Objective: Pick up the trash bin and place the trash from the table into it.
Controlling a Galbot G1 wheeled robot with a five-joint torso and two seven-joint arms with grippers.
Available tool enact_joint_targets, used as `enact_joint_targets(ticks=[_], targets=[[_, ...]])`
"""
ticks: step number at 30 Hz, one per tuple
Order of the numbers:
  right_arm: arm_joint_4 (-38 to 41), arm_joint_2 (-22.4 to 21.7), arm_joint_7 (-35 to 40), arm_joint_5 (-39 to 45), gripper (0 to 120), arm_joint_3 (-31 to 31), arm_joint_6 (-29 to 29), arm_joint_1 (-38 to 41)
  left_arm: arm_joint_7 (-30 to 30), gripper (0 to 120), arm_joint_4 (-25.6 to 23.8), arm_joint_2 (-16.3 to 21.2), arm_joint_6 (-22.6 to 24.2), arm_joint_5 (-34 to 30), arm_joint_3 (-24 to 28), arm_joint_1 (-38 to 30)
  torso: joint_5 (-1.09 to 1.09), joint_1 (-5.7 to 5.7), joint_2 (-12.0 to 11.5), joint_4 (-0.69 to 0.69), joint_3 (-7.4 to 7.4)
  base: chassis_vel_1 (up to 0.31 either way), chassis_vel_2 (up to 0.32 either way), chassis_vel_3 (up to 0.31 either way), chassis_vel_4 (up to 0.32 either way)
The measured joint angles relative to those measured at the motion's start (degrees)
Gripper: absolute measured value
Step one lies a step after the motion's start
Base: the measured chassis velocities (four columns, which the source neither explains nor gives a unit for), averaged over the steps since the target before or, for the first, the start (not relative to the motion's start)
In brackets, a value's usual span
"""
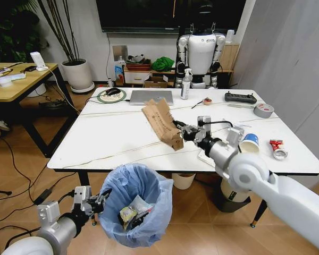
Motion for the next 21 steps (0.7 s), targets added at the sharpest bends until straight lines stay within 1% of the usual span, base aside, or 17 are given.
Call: enact_joint_targets(ticks=[5, 7, 11, 15, 21], targets=[[3.94, -2.1, -4.76, -0.57, 0, -1.83, 1.78, -1.34, -0.06, 0, -0.28, -0.5, -0.03, 0.09, -0.1, 0.06, 0.0, 0.0, 0.0, -0.01, 0.0, 0.0, 0.0, 0.0, 0.0], [4.22, -2.21, -5.48, -0.61, 0, -2.11, 2.03, -1.39, -0.08, 0, -0.31, -0.6, -0.03, 0.1, -0.11, 0.06, 0.0, 0.0, 0.0, -0.01, 0.0, 0.0, 0.0, 0.0, 0.0], [5.06, -2.41, -10.06, -1.53, 0, -4.94, 4.16, -1.09, -0.22, 0, -0.57, -0.85, -0.03, 0.11, -0.12, 0.21, 0.0, 0.0, 0.0, 0.0, 0.0, 0.0, 0.0, 0.0, 0.0], [4.45, -1.89, -13.04, -2.93, 0, -7.06, 6.1, -0.79, -0.25, 0, -0.61, -0.86, -0.02, 0.12, -0.12, 0.21, 0.0, 0.0, 0.0, 0.0, 0.0, 0.0, 0.0, 0.0, 0.0], [1.41, 0.74, -18.53, -5.43, 0, -10.13, 9.22, -0.42, -0.27, 0, -0.65, -0.93, 0.06, 0.06, -0.17, 0.25, 0.0, 0.0, 0.0, 0.0, 0.0, 0.0, 0.0, 0.0, 0.0]])
